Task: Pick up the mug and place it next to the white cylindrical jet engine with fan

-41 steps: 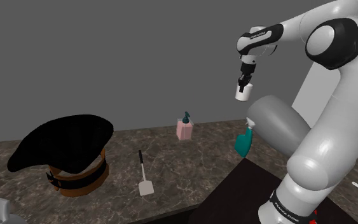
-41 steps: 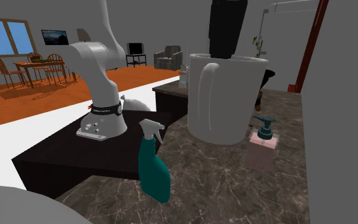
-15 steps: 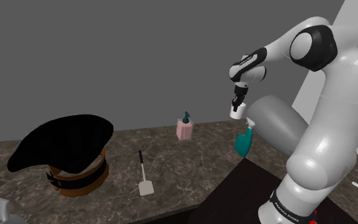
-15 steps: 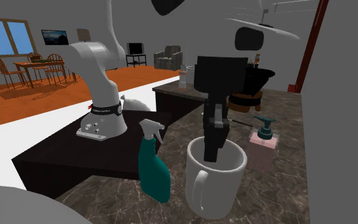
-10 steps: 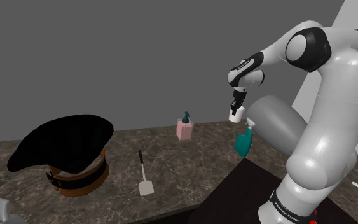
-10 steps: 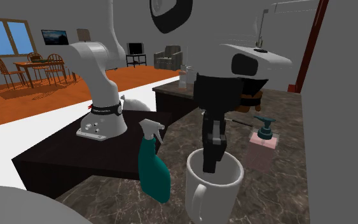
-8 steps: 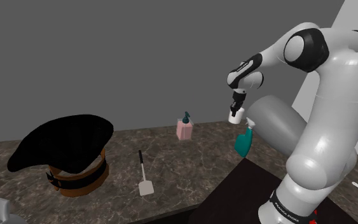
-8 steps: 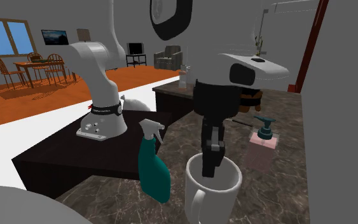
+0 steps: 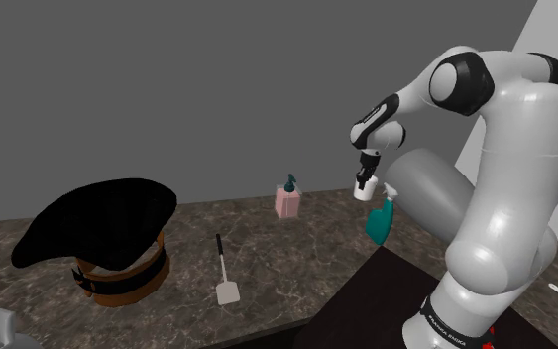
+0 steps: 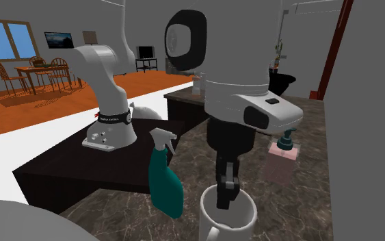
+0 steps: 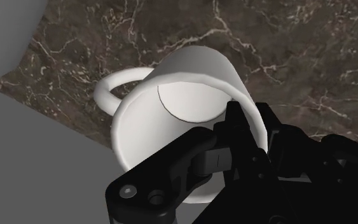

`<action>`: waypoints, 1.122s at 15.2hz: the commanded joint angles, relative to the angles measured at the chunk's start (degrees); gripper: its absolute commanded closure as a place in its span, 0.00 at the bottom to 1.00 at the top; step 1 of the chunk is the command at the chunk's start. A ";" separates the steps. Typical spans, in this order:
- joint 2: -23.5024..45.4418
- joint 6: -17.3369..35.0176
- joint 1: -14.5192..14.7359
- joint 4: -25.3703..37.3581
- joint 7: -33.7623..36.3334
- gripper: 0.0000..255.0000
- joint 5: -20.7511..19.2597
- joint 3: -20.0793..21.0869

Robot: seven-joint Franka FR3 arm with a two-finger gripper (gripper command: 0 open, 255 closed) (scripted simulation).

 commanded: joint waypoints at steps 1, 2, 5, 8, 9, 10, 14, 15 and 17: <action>0.96 1.46 -0.19 -0.52 -0.33 1.00 0.59 0.28; 1.54 2.10 -0.32 -0.62 -0.53 1.00 0.92 0.45; 3.34 3.99 -0.75 -0.83 -1.14 1.00 1.95 1.00; 5.19 5.84 -1.23 -0.92 -1.76 1.00 2.98 1.63; 5.82 6.44 -1.40 -0.93 -1.96 1.00 3.33 1.86; 6.45 7.04 -1.58 -0.92 -2.17 1.00 3.68 2.09; 7.64 8.14 -1.93 -0.88 -2.55 1.00 4.31 2.54; 7.64 8.14 -1.93 -0.88 -2.55 1.00 4.31 2.54; 7.64 8.14 -1.93 -0.88 -2.55 1.00 4.31 2.54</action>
